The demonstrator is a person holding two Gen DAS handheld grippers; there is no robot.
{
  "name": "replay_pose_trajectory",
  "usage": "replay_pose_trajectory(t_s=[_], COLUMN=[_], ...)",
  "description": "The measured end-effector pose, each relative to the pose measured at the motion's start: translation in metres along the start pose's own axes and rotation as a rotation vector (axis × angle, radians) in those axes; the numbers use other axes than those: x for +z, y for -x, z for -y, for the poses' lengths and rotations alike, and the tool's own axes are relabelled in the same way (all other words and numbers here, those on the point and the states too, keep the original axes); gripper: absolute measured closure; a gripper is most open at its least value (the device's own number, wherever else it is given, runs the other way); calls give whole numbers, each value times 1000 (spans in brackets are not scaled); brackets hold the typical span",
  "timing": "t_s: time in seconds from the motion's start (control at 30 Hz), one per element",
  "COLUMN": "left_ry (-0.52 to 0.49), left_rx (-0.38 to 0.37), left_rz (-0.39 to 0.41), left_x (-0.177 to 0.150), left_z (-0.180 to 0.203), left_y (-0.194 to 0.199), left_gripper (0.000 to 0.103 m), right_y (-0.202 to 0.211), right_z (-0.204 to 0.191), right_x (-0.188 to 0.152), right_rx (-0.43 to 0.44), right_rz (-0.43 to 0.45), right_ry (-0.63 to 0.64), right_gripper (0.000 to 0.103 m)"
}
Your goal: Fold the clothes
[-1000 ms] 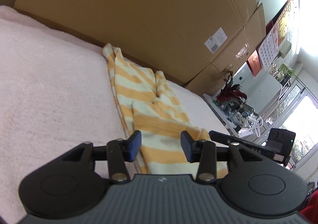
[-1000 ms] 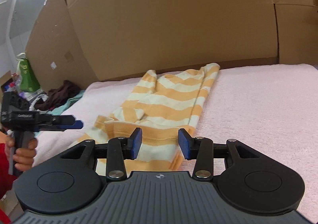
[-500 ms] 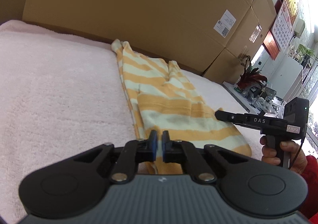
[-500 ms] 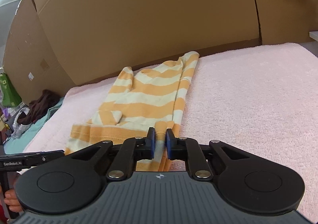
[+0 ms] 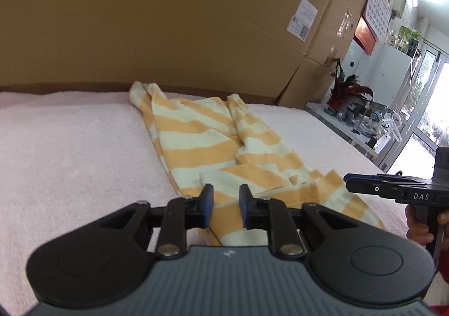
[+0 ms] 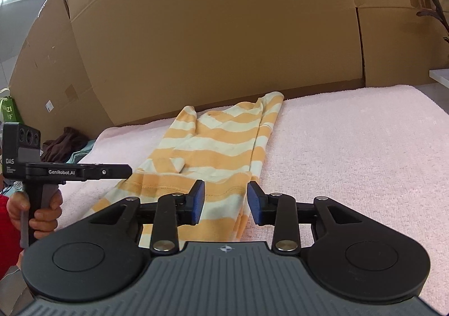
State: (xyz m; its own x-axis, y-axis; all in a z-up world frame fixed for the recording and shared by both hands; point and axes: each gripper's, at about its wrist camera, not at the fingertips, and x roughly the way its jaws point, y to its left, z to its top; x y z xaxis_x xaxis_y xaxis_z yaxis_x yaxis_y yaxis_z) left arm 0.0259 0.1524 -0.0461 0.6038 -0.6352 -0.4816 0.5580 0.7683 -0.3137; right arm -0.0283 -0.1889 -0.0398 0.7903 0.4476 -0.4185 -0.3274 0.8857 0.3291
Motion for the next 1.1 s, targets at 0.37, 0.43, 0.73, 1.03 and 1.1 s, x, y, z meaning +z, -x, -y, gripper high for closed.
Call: replay_pose_trajectory(t_s=[0.37, 0.43, 0.73, 1.03, 1.1], left_ry=[97, 104, 74, -3, -16], left_rx=[-42, -48, 8, 116, 129], left_rz=[-44, -39, -11, 32, 24], left_x=[10, 10, 5, -6, -5], left_z=[-25, -25, -18, 10, 13], left_y=[-21, -23, -19, 10, 7], left_gripper=[66, 61, 103, 103, 103], right_y=[2, 1, 1, -6, -11], right_z=[-10, -11, -9, -11, -11], right_x=[-1, -2, -3, 4, 6], right_rx=[47, 45, 41, 29, 25], right_rz=[2, 1, 11, 37, 29], right_ry=[46, 49, 42, 50, 48], right_gripper=[66, 66, 66, 66, 66])
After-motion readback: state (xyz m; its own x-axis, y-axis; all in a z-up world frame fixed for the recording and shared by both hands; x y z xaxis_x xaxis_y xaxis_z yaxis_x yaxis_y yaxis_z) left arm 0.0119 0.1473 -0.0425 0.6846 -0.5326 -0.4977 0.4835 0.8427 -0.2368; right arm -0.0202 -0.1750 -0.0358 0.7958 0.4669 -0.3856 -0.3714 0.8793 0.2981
